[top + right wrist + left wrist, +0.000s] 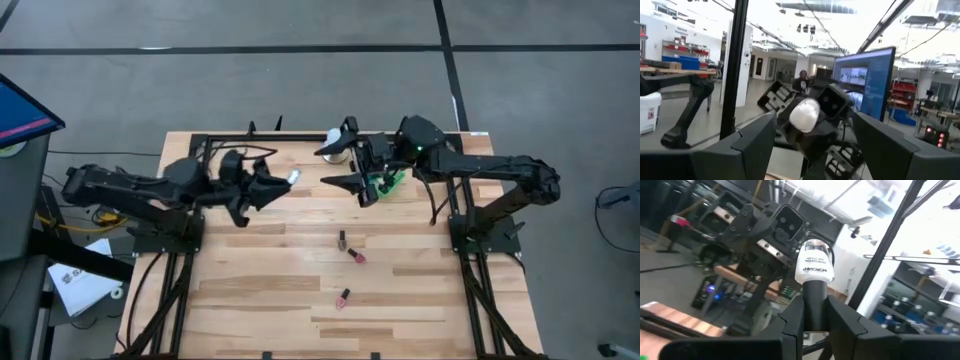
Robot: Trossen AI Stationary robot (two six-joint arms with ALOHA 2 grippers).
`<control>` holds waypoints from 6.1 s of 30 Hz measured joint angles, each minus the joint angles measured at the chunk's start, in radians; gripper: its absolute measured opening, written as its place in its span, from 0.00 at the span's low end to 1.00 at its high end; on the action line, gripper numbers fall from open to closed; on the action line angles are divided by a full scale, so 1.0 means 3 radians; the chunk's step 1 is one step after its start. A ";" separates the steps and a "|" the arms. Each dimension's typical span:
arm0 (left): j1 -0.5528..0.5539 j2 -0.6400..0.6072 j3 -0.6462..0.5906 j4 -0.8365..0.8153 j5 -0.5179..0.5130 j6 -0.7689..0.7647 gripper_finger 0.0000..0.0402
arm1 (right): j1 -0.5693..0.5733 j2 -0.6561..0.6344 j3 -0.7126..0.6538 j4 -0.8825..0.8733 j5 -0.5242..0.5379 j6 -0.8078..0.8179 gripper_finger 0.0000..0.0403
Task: Pick & Place Nail Polish
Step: Put the white nail polish bottle into the green bin, then put the red nail polish bottle into the green bin
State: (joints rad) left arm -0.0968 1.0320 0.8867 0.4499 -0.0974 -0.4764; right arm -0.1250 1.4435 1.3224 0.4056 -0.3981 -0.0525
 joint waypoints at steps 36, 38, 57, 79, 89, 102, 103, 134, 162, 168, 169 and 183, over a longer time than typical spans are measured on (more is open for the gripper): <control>0.0325 0.0862 0.0000 0.1158 0.0851 -0.0549 0.13 | 0.0110 0.0008 -0.0005 -0.0290 -0.0429 0.0177 0.45; 0.0325 0.0862 0.0000 0.1158 0.0862 -0.0549 0.13 | 0.0110 0.0008 -0.0005 -0.0318 -0.0424 0.0177 0.37; 0.0321 0.0861 0.0000 0.1178 0.0899 -0.0658 0.15 | 0.0129 0.0005 -0.0005 -0.0348 -0.0416 0.0363 0.14; 0.0352 0.0853 0.0005 0.1166 0.0748 -0.0641 0.28 | -0.0385 -0.0517 -0.0011 -0.0821 0.0083 0.0191 0.13; 0.0421 0.0855 0.0005 0.1170 0.0686 -0.0796 0.29 | -0.0736 -0.0986 -0.0004 -0.2062 0.1028 0.0024 0.13; 0.0421 0.0857 0.0003 0.1170 0.0686 -0.0788 0.30 | -0.1098 -0.0554 -0.0006 -0.3691 0.1508 0.0641 0.13; 0.0421 0.0857 0.0003 0.1170 0.0686 -0.0788 0.30 | -0.1098 -0.0489 -0.0006 -0.3745 0.1507 0.0642 0.13; 0.0669 -0.0291 -0.0558 0.0358 0.0541 -0.0582 0.29 | -0.1369 -0.0040 -0.0097 -0.4557 0.1503 0.0336 0.12; 0.0668 -0.0932 -0.1368 0.0357 -0.0121 -0.0682 0.29 | -0.1467 0.0007 -0.0900 -0.3817 0.1503 0.0526 0.17; 0.0668 -0.0932 -0.1368 0.0358 -0.0122 -0.0674 0.29 | -0.1469 0.0007 -0.0900 -0.3814 0.1542 0.0525 0.33; 0.0668 -0.0932 -0.1368 0.0359 -0.0122 -0.0674 0.29 | -0.1467 0.0007 -0.0900 -0.3812 0.1542 0.0522 0.36; 0.0668 -0.0932 -0.1367 0.0357 -0.0122 -0.0672 0.29 | -0.1457 -0.0018 -0.0380 -0.3742 0.1490 0.0393 0.53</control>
State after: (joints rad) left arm 0.1036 0.7525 0.4767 0.5571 -0.1341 -0.6781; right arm -0.5621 1.4380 1.2085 -0.7170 0.0490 0.0654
